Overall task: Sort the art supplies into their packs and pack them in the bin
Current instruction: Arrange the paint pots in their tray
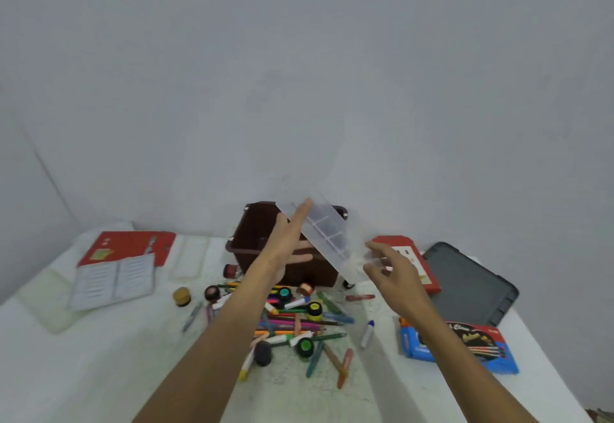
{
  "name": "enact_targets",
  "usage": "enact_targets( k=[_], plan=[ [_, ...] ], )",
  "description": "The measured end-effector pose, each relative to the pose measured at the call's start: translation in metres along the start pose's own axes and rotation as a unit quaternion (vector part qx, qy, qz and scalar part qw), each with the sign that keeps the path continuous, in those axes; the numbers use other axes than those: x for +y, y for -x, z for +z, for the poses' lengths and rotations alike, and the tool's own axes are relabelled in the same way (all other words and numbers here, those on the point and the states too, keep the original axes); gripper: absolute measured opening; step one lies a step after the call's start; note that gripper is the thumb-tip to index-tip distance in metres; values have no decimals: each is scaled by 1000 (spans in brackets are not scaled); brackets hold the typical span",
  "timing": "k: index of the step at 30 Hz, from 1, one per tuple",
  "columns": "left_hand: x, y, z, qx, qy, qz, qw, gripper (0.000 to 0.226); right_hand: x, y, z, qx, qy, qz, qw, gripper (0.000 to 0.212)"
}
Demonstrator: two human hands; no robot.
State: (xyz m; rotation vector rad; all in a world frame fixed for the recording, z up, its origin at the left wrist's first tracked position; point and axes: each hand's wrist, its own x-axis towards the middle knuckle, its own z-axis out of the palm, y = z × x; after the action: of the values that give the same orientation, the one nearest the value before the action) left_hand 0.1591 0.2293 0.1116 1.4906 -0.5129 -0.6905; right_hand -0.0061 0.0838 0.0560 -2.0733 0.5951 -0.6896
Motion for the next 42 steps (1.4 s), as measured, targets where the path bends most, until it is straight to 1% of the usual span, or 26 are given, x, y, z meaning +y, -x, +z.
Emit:
enact_targets(
  k=[2, 4, 5, 7, 8, 9, 10, 11, 13, 14, 17, 19, 21, 23, 25, 27, 31, 34, 36, 38, 41, 42],
  plan=[
    [5, 8, -32, 39, 16, 4, 999, 94, -12, 2, 15, -12, 34, -16, 999, 37],
    [9, 15, -58, 64, 29, -8, 997, 93, -24, 5, 27, -24, 64, -38, 997, 36],
    [10, 18, -71, 69, 29, -13, 997, 86, -30, 6, 33, -27, 73, -48, 996, 35],
    [9, 23, -94, 61, 30, -23, 997, 60, -43, 8, 44, -30, 83, -69, 994, 33],
    [6, 25, -105, 47, 36, -26, 998, 51, -50, 9, 49, -28, 88, -81, 992, 31],
    [4, 27, -115, 31, 46, -26, 998, 48, -56, 10, 54, -29, 90, -89, 991, 29],
    [2, 28, -125, 15, 57, -22, 998, 50, -61, 11, 59, -35, 84, -89, 992, 28],
    [0, 30, -133, 1, 70, -15, 997, 54, -65, 11, 62, -45, 71, -78, 993, 25],
    [-6, 32, -152, -18, 87, -5, 996, 63, -73, 12, 66, -74, 40, -29, 996, 19],
    [-10, 32, -161, -25, 83, -7, 996, 67, -77, 13, 66, -93, 27, 0, 995, 23],
    [-20, 31, -183, -48, 20, -14, 999, 67, -80, 13, 66, -152, -27, 67, 986, 45],
    [-24, 31, -194, -73, -2, -22, 997, 72, -77, 15, 67, -179, -70, 101, 976, 57],
    [-26, 33, -202, -109, -21, -23, 994, 80, -73, 17, 67, -189, -69, 114, 973, 62],
    [-31, 36, -208, -137, -57, -22, 989, 86, -70, 21, 67, -196, -54, 119, 972, 60],
    [-37, 37, -213, -150, -107, -25, 983, 82, -70, 24, 64, -208, -28, 125, 970, 60],
    [-44, 42, -214, -164, -156, -36, 973, 76, -67, 26, 64, -224, 12, 126, 966, 64],
    [-58, 51, -205, -195, -265, -44, 943, 72, -60, 30, 69, -252, 106, 116, 955, 71],
    [-75, 58, -199, -206, -323, -53, 922, 71, -48, 38, 77, -288, 172, 107, 936, 78],
    [-87, 65, -198, -218, -357, -57, 907, 76, -40, 45, 83, -315, 219, 100, 918, 86],
    [-99, 72, -197, -234, -402, -56, 883, 83, -35, 56, 89, -333, 241, 84, 908, 91],
    [-120, 84, -197, -254, -478, -43, 840, 108, -27, 74, 97, -362, 273, 50, 890, 85],
    [-127, 88, -197, -258, -495, -38, 829, 113, -24, 80, 100, -368, 288, 40, 883, 84]
  ],
)
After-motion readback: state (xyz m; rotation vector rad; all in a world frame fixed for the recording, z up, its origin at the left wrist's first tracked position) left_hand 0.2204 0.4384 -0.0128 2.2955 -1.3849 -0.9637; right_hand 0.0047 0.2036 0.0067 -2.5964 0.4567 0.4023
